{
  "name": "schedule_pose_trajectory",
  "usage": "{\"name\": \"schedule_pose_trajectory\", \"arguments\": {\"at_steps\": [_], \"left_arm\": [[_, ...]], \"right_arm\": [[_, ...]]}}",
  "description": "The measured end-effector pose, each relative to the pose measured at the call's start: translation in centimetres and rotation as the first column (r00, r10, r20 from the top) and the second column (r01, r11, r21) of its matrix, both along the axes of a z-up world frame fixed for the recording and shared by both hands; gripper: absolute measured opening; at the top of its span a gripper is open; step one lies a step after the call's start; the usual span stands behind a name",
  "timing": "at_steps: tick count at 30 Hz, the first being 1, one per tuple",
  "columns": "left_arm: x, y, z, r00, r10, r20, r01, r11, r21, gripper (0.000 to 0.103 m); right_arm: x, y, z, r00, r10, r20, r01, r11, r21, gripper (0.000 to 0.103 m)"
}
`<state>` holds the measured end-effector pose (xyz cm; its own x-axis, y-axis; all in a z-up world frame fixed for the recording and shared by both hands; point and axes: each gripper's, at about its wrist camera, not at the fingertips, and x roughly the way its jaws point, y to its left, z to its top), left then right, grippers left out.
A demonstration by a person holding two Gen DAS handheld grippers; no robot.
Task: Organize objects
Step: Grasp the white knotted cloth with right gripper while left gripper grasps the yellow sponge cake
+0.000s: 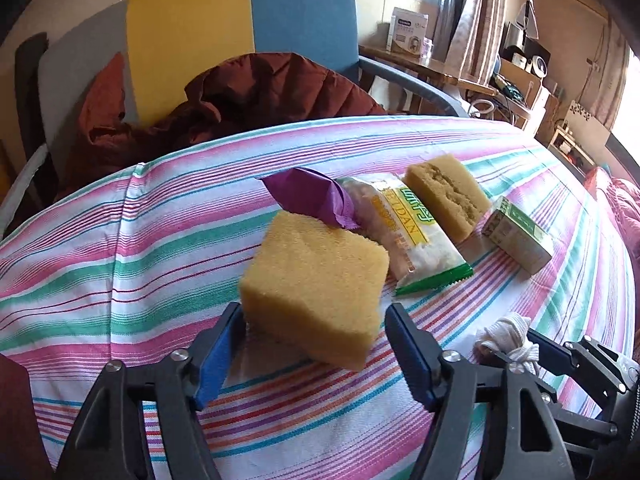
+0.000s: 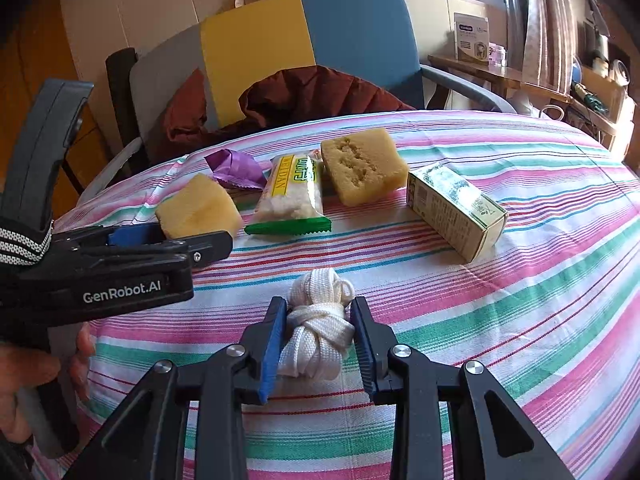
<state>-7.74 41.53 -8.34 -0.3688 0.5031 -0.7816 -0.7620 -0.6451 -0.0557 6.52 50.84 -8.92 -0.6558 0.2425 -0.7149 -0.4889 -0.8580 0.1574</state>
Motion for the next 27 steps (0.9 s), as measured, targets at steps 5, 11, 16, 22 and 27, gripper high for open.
{"name": "schedule_pose_trajectory", "arguments": {"at_steps": [5,11,16,22,27], "left_arm": [[-0.3,-0.7,0.1,1.0,0.02,0.0,-0.02,0.999,0.036,0.057],[0.7,-2.4,-0.1,0.997,0.061,-0.056,-0.059,0.997,0.039,0.055],[1.2,-5.0,-0.2,0.992,0.12,-0.047,-0.116,0.991,0.069,0.055],[1.9,-7.8,-0.2,0.982,0.188,-0.003,-0.186,0.975,0.119,0.055],[3.3,-9.1,0.5,0.979,0.202,-0.032,-0.195,0.969,0.153,0.055]], "right_arm": [[-0.2,-0.2,0.0,1.0,-0.004,0.01,0.004,1.0,0.021,0.033],[-0.2,-0.2,0.1,1.0,-0.008,0.01,0.008,0.999,0.031,0.033],[0.1,-0.2,0.2,0.999,-0.041,0.01,0.04,0.998,0.054,0.032],[0.5,-0.3,0.7,0.998,-0.068,0.001,0.067,0.994,0.091,0.032],[0.7,-2.3,1.2,1.0,-0.029,-0.009,0.03,0.993,0.111,0.032]]}}
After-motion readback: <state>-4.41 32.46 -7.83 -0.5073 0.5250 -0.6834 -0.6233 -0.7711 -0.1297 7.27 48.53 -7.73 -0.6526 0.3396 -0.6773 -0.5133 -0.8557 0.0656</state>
